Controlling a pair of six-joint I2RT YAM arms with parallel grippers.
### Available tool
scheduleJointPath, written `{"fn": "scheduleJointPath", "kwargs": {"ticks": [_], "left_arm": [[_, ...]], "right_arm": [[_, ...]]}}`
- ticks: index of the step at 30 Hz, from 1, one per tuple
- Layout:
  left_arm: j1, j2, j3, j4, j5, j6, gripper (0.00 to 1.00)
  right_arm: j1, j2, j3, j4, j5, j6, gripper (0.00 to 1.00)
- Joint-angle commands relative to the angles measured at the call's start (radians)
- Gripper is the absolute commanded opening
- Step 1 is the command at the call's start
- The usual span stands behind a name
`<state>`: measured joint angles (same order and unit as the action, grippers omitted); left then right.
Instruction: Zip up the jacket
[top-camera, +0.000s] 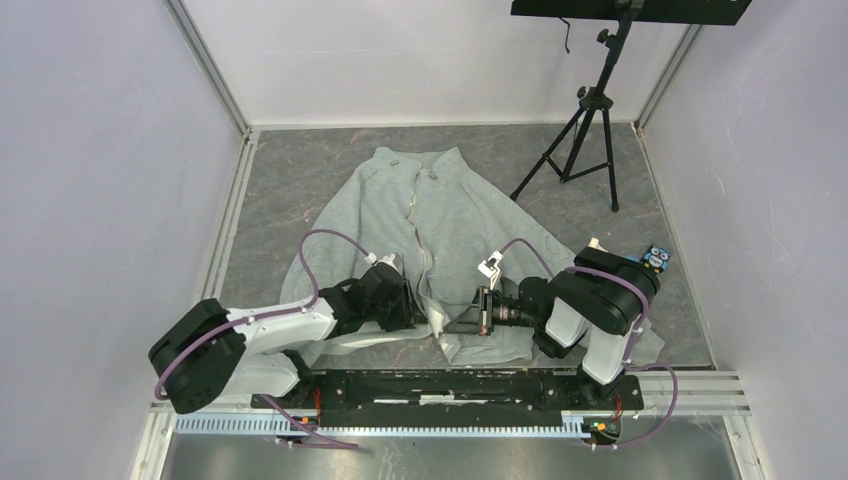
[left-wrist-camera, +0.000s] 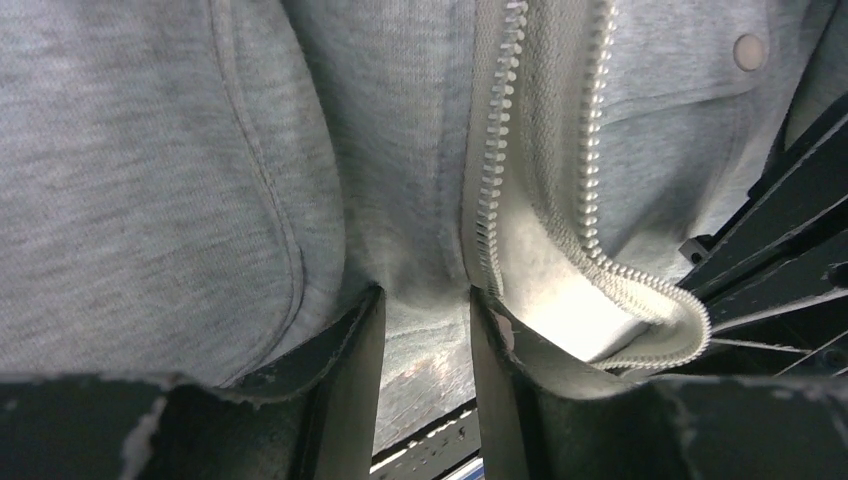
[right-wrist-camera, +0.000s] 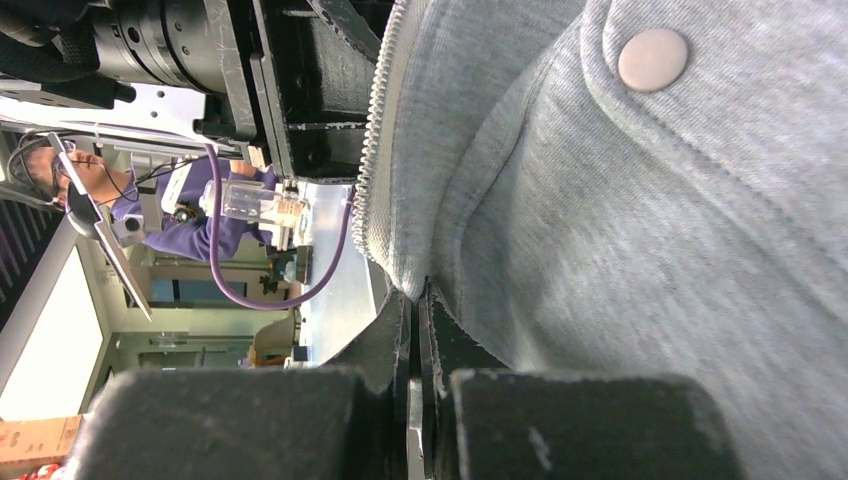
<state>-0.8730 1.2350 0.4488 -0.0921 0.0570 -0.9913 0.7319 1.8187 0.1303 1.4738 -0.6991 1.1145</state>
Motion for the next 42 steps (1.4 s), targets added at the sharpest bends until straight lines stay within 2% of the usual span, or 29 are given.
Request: {"fn": "scheduleJointPath", "kwargs": {"ticks": [1, 4, 6, 7, 9, 12, 14, 17, 22, 25, 31, 42], "left_arm": [[-0.009, 0.069, 0.017, 0.060, -0.030, -0.021, 0.44], [-0.011, 0.107, 0.020, 0.061, -0.053, -0.022, 0.43], [-0.011, 0.131, 0.017, 0.074, -0.079, -0.023, 0.34], [-0.011, 0.140, 0.019, 0.081, -0.076, -0.023, 0.26], [-0.011, 0.144, 0.020, 0.083, -0.070, -0.024, 0.15], [-0.011, 0.095, -0.007, 0.088, -0.071, -0.003, 0.08], [-0.011, 0.032, -0.039, 0.116, -0.069, 0.032, 0.08], [-0.011, -0.061, -0.093, 0.197, 0.007, 0.132, 0.08], [-0.011, -0.188, -0.143, 0.220, 0.113, 0.324, 0.06], [-0.011, -0.268, -0.178, 0.250, 0.130, 0.408, 0.03], [-0.011, -0.409, -0.289, 0.455, 0.164, 0.552, 0.02], [-0.011, -0.541, -0.326, 0.541, 0.244, 0.727, 0.02]], "right_arm": [[-0.003, 0.013, -0.004, 0.265, -0.005, 0.002, 0.00], [-0.003, 0.015, -0.005, 0.264, -0.002, -0.001, 0.00], [-0.003, 0.017, -0.006, 0.264, -0.002, -0.002, 0.00], [-0.004, 0.019, -0.005, 0.263, -0.002, -0.003, 0.00], [-0.004, 0.020, -0.005, 0.261, -0.002, -0.006, 0.01], [-0.004, 0.012, -0.008, 0.235, -0.004, -0.027, 0.00], [-0.003, 0.004, -0.005, 0.192, -0.006, -0.062, 0.00], [-0.003, -0.005, 0.006, 0.152, -0.020, -0.110, 0.00], [-0.003, -0.041, 0.027, 0.083, -0.044, -0.161, 0.00], [-0.003, -0.075, 0.041, 0.015, -0.057, -0.198, 0.00], [-0.003, -0.101, 0.061, -0.002, -0.096, -0.185, 0.00], [-0.001, -0.082, 0.104, 0.005, -0.192, -0.164, 0.00]]}}
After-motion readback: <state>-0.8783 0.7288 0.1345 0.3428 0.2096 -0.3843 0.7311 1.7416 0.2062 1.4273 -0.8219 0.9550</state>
